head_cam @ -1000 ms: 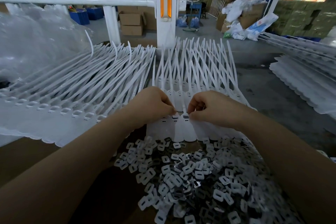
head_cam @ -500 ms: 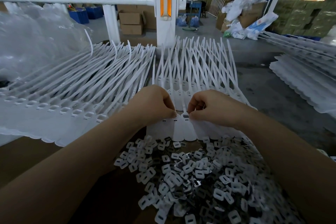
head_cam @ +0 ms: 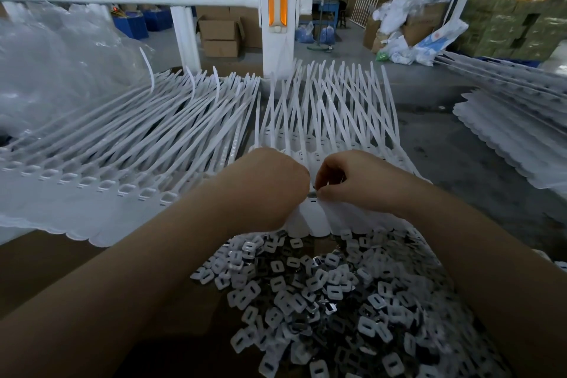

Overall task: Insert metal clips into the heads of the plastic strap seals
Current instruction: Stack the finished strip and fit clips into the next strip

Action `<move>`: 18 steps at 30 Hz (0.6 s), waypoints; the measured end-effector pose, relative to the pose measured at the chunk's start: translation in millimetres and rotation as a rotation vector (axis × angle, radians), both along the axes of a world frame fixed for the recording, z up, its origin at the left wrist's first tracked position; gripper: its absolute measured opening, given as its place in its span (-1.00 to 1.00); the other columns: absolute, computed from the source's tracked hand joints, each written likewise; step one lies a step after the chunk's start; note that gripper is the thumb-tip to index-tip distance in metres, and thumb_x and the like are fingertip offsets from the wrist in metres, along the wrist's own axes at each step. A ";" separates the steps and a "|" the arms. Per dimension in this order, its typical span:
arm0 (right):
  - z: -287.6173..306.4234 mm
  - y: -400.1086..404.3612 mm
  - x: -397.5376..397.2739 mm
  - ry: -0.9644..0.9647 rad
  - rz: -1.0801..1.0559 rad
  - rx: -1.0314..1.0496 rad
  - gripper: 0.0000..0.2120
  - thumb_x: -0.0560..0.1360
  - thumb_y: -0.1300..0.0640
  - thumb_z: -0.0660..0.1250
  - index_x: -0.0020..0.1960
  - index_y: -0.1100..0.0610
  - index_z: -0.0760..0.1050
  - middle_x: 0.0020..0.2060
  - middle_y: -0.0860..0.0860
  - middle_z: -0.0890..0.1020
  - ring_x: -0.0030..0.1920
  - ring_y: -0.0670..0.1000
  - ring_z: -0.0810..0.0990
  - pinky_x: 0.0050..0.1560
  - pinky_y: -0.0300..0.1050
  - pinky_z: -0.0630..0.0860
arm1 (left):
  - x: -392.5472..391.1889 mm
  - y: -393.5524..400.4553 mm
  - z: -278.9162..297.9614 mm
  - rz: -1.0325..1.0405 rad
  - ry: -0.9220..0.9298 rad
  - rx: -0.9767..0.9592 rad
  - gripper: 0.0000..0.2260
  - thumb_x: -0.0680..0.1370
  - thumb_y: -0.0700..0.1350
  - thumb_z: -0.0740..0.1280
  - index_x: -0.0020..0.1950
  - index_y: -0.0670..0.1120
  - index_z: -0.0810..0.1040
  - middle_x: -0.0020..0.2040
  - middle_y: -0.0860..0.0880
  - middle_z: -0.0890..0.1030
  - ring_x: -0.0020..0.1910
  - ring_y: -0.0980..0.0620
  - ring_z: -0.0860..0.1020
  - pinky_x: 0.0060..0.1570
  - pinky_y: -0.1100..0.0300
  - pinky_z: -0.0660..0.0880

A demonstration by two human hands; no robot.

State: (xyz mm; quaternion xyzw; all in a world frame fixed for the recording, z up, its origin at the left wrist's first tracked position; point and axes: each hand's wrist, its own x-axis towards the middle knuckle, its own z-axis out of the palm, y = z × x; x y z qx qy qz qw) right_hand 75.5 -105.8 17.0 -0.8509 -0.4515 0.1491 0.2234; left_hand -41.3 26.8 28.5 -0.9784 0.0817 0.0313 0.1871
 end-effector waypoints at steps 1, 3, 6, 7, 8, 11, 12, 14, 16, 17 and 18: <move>-0.1 -0.1 0.0 -0.003 0.000 0.000 -0.94 0.49 0.09 0.41 -0.05 0.02 0.58 -0.18 -0.11 0.59 -0.20 -0.16 0.53 -0.26 -0.29 0.38 | 1.0 0.0 -1.0 0.011 -0.003 0.004 -0.84 0.50 -0.19 0.23 0.01 -0.08 0.58 -0.15 -0.01 0.49 -0.21 0.00 0.48 -0.24 0.11 0.37; 0.1 -0.2 0.3 -0.018 0.001 0.000 -0.95 0.49 0.09 0.41 -0.05 0.02 0.59 -0.17 -0.11 0.59 -0.18 -0.16 0.54 -0.26 -0.29 0.40 | 3.0 5.5 -3.3 0.052 -0.026 -0.081 -0.80 0.54 -0.16 0.24 0.07 -0.06 0.62 -0.11 0.00 0.52 -0.17 0.03 0.49 -0.22 0.15 0.37; -0.1 -0.8 0.1 -0.006 -0.016 0.012 -0.96 0.49 0.08 0.41 -0.05 0.01 0.60 -0.16 -0.13 0.60 -0.16 -0.17 0.55 -0.23 -0.28 0.43 | 0.0 16.7 0.7 0.155 -0.051 -0.397 -0.79 0.57 -0.13 0.32 0.14 0.03 0.67 0.00 0.10 0.64 -0.08 0.17 0.56 -0.05 0.31 0.46; -0.5 -0.8 0.6 0.000 -0.020 0.016 -0.96 0.49 0.08 0.42 -0.06 0.00 0.60 -0.16 -0.13 0.60 -0.15 -0.17 0.56 -0.20 -0.26 0.46 | -1.8 18.4 3.8 0.175 -0.056 -0.524 -0.83 0.55 -0.12 0.37 0.09 0.05 0.69 -0.04 0.16 0.67 -0.13 0.27 0.57 -0.07 0.41 0.45; -0.8 -1.0 1.1 0.008 -0.023 0.019 -0.96 0.48 0.08 0.42 -0.06 0.00 0.60 -0.15 -0.13 0.61 -0.13 -0.16 0.57 -0.16 -0.23 0.50 | -3.5 19.0 7.7 0.172 -0.055 -0.641 -0.88 0.51 -0.09 0.43 0.00 0.08 0.71 -0.14 0.22 0.67 -0.21 0.32 0.58 -0.15 0.51 0.43; -1.0 -1.3 1.8 0.030 -0.024 0.022 -0.94 0.47 0.07 0.43 -0.07 -0.01 0.59 -0.14 -0.11 0.63 -0.11 -0.12 0.60 -0.10 -0.18 0.56 | -9.8 15.0 15.5 0.161 0.084 -0.822 -0.95 0.41 0.01 0.52 -0.23 0.12 0.68 -0.33 0.24 0.64 -0.36 0.31 0.58 -0.38 0.54 0.41; -1.0 -1.6 2.1 0.029 -0.025 0.021 -0.94 0.47 0.07 0.43 -0.07 -0.01 0.59 -0.15 -0.11 0.63 -0.11 -0.12 0.60 -0.10 -0.18 0.56 | -10.4 12.5 14.9 0.166 0.133 -0.815 -0.93 0.41 0.03 0.52 -0.26 0.13 0.67 -0.33 0.23 0.65 -0.39 0.30 0.57 -0.43 0.53 0.39; -0.7 -1.8 2.6 0.021 -0.025 0.018 -0.95 0.48 0.06 0.43 -0.07 -0.01 0.59 -0.15 -0.11 0.63 -0.12 -0.13 0.60 -0.14 -0.21 0.55 | -8.6 7.6 9.9 0.178 0.179 -0.731 -0.92 0.40 0.08 0.52 -0.24 0.13 0.68 -0.31 0.21 0.65 -0.38 0.32 0.56 -0.47 0.51 0.38; -0.6 -2.0 2.3 0.020 -0.024 0.016 -0.95 0.48 0.06 0.43 -0.07 -0.01 0.59 -0.15 -0.12 0.63 -0.12 -0.15 0.59 -0.16 -0.25 0.52 | -7.2 4.6 4.6 0.199 0.183 -0.652 -0.88 0.38 0.12 0.52 -0.20 0.11 0.69 -0.28 0.22 0.65 -0.28 0.36 0.55 -0.35 0.47 0.45; -0.7 -2.0 2.3 0.021 -0.023 0.014 -0.94 0.48 0.06 0.43 -0.06 -0.01 0.59 -0.15 -0.12 0.63 -0.12 -0.15 0.59 -0.16 -0.25 0.51 | -7.1 3.7 3.2 0.210 0.182 -0.634 -0.87 0.38 0.13 0.52 -0.19 0.11 0.69 -0.28 0.22 0.64 -0.24 0.38 0.55 -0.28 0.42 0.49; -0.7 -2.2 2.1 0.020 -0.023 0.013 -0.94 0.48 0.06 0.43 -0.06 0.00 0.59 -0.14 -0.12 0.63 -0.12 -0.15 0.59 -0.16 -0.25 0.51 | -7.2 2.9 3.1 0.210 0.181 -0.625 -0.87 0.38 0.13 0.51 -0.18 0.10 0.69 -0.27 0.23 0.64 -0.22 0.38 0.54 -0.23 0.38 0.51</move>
